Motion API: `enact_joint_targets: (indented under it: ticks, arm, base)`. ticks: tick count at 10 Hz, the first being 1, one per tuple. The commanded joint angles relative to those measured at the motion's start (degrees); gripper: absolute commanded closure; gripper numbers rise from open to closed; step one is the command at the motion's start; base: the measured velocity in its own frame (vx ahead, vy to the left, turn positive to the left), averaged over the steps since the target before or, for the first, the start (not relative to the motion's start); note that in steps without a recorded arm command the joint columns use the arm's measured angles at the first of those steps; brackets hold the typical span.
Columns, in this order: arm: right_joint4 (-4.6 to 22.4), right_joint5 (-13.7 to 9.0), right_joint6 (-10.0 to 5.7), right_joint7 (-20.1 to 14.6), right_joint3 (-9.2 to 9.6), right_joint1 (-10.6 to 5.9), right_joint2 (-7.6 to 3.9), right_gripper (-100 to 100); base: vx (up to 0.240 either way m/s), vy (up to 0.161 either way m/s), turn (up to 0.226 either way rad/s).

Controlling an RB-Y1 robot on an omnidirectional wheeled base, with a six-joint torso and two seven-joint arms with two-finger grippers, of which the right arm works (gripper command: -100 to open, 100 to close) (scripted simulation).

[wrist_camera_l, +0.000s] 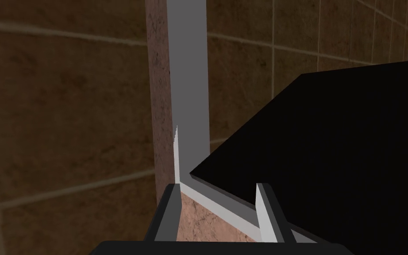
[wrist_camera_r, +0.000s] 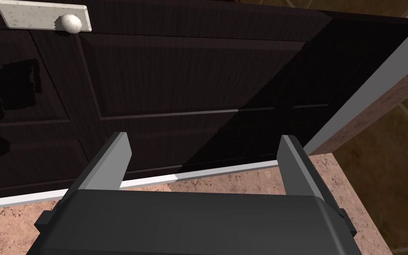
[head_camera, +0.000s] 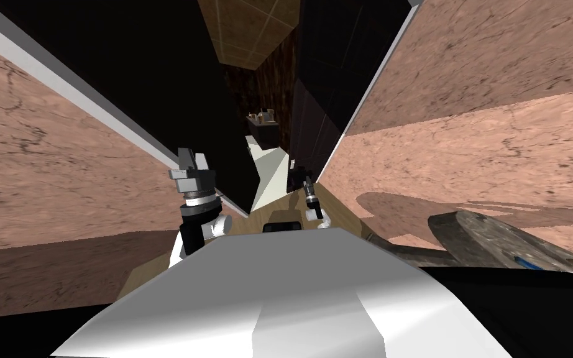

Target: Push the door open

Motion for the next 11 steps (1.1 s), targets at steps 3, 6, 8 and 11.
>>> enact_joint_targets:
  ticks: [3, 6, 8, 11]
  arm:
    - [4.9, -0.3, -0.81, -0.1, 0.66, -1.99, 0.22, -100]
    - [8.8, -0.5, -1.50, -0.1, 1.22, -3.54, 0.51, -100]
    - [11.4, -0.7, -1.96, -0.2, 1.59, -4.57, 0.71, -100]
    - [15.2, -0.9, -2.62, -0.3, 2.13, -6.05, 1.09, -100]
  base:
    - [0.063, -0.089, 0.065]
    - [0.091, -0.086, 0.066]
    - [0.079, -0.090, 0.065]
    - [0.075, -0.095, 0.064]
